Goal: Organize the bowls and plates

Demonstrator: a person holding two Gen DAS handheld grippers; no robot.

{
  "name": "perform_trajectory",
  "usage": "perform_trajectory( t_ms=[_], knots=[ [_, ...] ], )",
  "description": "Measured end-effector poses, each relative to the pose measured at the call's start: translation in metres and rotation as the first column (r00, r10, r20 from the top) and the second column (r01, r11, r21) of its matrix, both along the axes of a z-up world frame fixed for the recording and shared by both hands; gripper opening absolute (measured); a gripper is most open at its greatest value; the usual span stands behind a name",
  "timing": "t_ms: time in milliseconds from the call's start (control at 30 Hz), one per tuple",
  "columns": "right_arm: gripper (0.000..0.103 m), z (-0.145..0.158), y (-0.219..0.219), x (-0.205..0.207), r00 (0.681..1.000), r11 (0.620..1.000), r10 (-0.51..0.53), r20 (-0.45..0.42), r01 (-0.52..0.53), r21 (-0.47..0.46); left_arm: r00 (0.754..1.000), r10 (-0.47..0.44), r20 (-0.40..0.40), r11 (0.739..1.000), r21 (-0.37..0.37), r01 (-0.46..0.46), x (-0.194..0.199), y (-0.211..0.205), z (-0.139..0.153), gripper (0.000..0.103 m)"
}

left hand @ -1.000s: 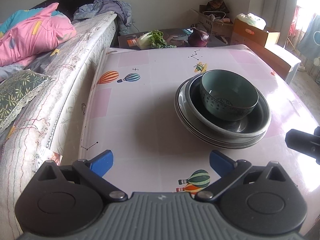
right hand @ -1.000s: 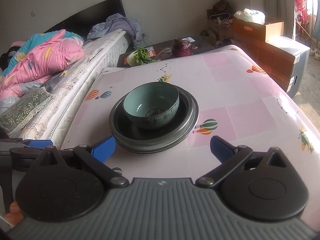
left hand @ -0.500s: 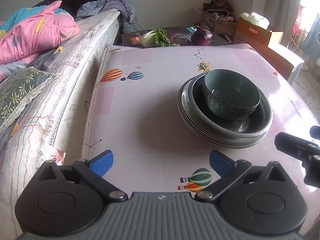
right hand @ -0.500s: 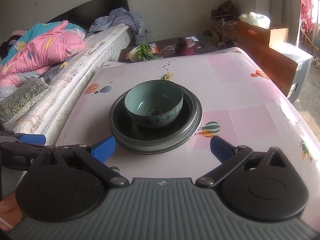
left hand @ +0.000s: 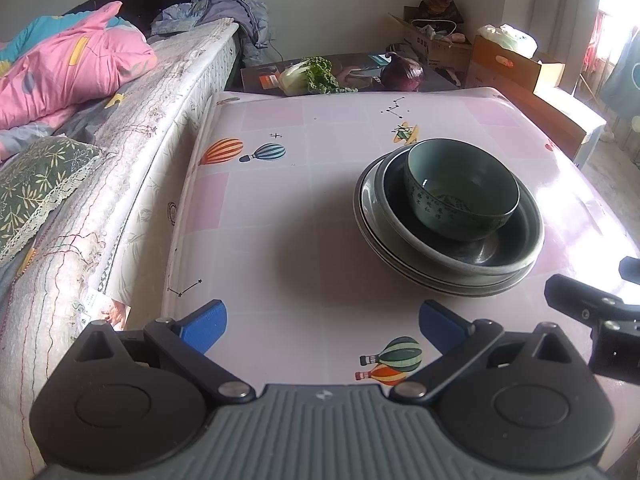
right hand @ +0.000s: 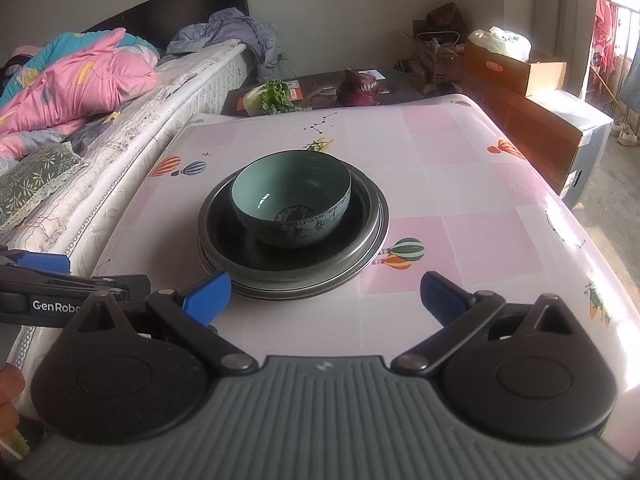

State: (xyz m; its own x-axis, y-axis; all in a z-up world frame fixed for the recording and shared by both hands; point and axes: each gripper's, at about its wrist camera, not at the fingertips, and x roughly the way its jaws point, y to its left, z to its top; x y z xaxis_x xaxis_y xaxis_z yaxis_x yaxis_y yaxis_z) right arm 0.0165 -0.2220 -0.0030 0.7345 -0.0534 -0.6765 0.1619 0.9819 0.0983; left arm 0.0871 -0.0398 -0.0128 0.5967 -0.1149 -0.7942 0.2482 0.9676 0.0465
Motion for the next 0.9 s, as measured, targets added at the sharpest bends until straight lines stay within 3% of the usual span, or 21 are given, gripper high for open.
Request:
perform_trajectory(
  t_ms=[900],
  knots=[
    [0.102, -0.0054, 0.0024, 0.0055, 1.000, 1.000, 0.010, -0.020, -0.010, 0.006, 1.000, 0.004, -0.022, 1.000, -0.012, -0.004, 0.0034, 0.0025, -0.0024, 0.103]
  ],
)
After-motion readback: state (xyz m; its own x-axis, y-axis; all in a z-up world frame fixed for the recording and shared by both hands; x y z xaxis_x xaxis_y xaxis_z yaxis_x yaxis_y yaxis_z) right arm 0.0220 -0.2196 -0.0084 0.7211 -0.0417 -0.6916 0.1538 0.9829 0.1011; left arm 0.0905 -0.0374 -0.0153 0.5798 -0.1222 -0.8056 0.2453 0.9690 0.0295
